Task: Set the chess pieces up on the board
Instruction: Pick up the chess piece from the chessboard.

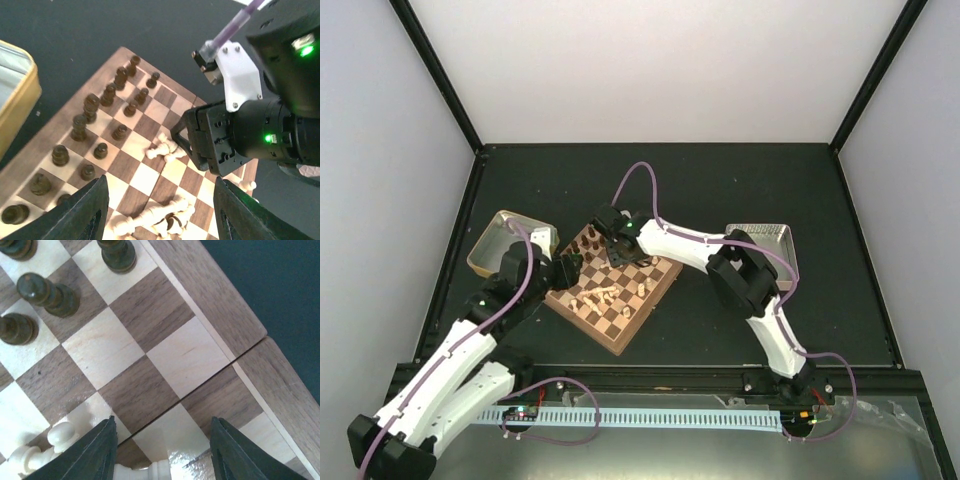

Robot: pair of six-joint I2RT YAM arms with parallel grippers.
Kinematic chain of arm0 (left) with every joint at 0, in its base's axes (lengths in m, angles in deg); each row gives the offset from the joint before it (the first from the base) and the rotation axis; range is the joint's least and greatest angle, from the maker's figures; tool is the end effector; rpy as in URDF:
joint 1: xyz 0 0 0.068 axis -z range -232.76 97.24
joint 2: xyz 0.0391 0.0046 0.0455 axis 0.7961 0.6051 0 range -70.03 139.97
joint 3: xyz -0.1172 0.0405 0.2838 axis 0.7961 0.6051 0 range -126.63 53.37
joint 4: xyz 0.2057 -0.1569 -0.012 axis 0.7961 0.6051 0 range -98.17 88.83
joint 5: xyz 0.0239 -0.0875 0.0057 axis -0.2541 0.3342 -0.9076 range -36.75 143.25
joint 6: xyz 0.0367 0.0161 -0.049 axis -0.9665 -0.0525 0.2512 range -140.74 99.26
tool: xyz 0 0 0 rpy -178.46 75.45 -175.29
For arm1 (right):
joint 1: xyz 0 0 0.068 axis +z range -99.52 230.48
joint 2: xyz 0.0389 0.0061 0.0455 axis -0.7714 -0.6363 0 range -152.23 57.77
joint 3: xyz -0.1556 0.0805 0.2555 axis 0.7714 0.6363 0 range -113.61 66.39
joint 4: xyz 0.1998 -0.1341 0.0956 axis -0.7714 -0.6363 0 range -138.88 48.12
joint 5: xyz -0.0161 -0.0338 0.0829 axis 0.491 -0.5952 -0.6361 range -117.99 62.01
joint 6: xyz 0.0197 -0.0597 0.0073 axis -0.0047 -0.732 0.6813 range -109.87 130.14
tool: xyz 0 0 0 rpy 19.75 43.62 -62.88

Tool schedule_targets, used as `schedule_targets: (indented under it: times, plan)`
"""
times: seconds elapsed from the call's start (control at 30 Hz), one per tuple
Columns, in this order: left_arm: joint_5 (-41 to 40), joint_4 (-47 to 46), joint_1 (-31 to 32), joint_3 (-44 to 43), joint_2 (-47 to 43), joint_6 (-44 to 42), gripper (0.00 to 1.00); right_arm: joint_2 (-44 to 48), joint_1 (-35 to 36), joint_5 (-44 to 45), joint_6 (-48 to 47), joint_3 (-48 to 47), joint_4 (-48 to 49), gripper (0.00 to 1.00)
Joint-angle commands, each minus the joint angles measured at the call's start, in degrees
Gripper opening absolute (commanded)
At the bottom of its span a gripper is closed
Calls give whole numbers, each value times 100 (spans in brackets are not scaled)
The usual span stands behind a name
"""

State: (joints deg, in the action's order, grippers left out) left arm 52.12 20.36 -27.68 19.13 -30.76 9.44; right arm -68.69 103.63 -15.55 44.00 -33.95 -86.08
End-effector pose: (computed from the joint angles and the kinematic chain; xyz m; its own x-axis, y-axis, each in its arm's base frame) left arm 0.1227 -0.0564 0.2754 -0.6383 -0.2562 -0.7259 0.1018 0.9066 -0.4095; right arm 0.2989 0.3813 0.1892 -0.8800 -0.2669 -0.3928 -0.2980 0.9544 0.0191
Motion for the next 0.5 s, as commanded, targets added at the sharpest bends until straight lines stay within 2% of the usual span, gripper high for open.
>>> schedule_targets:
  times: [0.0,0.17,0.27,0.47]
  plan:
    - [662,-464,-47,109,309,321,59,372,-31,-213,-76,-87,-285,52]
    - [960,-764,-48,-77,1016,514,53,803,-158,-687,45,253,-116,45]
    - [1226,-822,-47,-384,1536,443,45,995,-182,-967,127,507,21,45]
    - [1418,-1011,-45,-710,2466,583,41,1307,-250,-1454,974,1033,555,47]
